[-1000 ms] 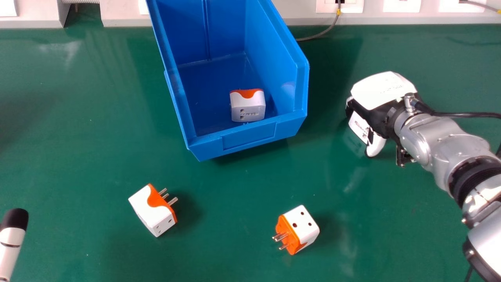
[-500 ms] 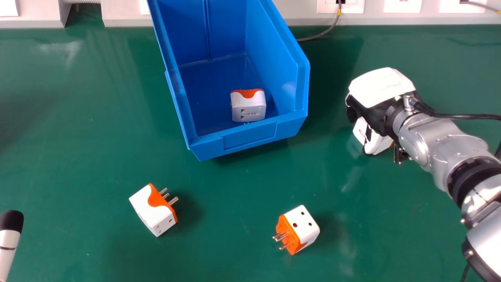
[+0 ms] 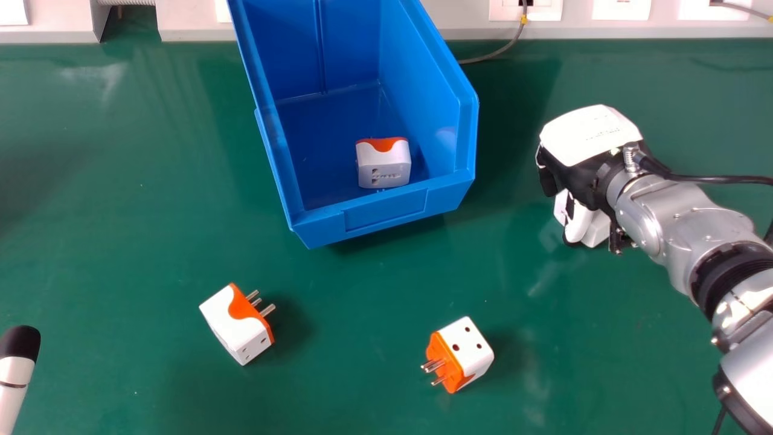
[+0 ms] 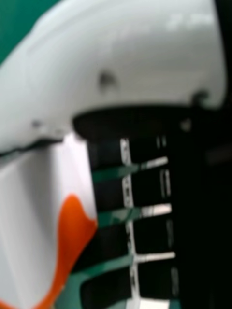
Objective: Pick all objects and put in blue box
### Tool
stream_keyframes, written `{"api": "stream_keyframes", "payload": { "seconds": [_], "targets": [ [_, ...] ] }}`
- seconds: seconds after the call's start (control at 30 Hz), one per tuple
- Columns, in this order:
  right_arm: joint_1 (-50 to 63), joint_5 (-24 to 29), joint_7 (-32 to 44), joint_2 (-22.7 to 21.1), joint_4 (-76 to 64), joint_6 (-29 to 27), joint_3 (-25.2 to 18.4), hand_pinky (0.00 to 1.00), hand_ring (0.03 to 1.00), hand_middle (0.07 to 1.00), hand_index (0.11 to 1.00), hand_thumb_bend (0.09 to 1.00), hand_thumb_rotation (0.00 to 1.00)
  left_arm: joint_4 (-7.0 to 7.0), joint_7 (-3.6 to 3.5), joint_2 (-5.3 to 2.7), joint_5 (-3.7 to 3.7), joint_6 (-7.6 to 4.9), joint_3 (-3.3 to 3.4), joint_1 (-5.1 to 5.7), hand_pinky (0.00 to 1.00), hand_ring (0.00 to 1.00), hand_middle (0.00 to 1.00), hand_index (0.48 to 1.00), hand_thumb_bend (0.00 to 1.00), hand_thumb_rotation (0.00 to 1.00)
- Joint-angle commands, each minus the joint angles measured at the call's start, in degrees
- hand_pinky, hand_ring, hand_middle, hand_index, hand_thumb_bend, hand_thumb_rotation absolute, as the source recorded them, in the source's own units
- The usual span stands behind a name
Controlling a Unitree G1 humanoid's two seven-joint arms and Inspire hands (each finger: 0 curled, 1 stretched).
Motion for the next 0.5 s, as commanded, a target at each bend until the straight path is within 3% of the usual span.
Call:
{"api": "stream_keyframes", "payload": {
  "seconds": [0.0, 0.23, 0.27, 0.33, 0.4, 0.43, 0.47],
  "targets": [
    [-1.0, 1.6, 0.5, -1.1, -0.2, -0.2, -1.4, 0.26, 0.406, 0.494, 0.525, 0.501, 0.0, -1.52, -0.24, 0.09, -0.65, -0.26, 0.88, 0.82, 0.89, 0.97, 0.98, 0.965, 0.62, 0.92],
    [0.0, 4.8, -0.3, -1.6, -0.7, -0.1, -4.6, 0.29, 0.424, 0.509, 0.516, 0.497, 0.0, -1.51, 0.06, 0.01, 0.25, 0.08, 0.46, 0.11, 0.89, 0.97, 0.98, 0.966, 0.62, 0.93],
    [0.1, 5.3, -0.4, -1.5, -0.8, 0.1, -5.2, 0.34, 0.481, 0.507, 0.509, 0.501, 0.0, -1.43, 0.12, 0.01, 0.38, 0.12, 0.34, -0.1, 0.89, 0.97, 0.98, 0.966, 0.62, 0.93],
    [0.4, 6.6, -0.6, -1.2, -0.9, 0.7, -6.5, 0.34, 0.481, 0.507, 0.509, 0.501, 0.0, -1.27, 0.24, -0.04, 0.68, 0.19, 0.06, -0.57, 0.89, 0.97, 0.98, 0.966, 0.62, 0.93],
    [0.7, 7.6, -1.0, -1.1, -0.9, 0.9, -7.6, 0.39, 0.53, 0.556, 0.507, 0.501, 0.03, -0.99, 0.36, -0.12, 1.09, 0.31, -0.27, -1.26, 0.9, 0.97, 0.98, 0.966, 0.62, 0.93],
    [0.8, 7.7, -1.3, -1.1, -0.8, 1.1, -7.7, 0.43, 0.583, 0.619, 0.579, 0.51, 0.1, -0.86, 0.43, -0.16, 1.29, 0.4, -0.46, -1.64, 0.9, 0.98, 0.98, 0.967, 0.62, 0.93],
    [0.9, 7.9, -1.7, -1.1, -0.9, 1.1, -7.9, 0.43, 0.583, 0.619, 0.579, 0.51, 0.1, -0.76, 0.47, -0.25, 1.44, 0.48, -0.64, -2.0, 0.9, 0.98, 0.98, 0.967, 0.62, 0.93]
  ]
}}
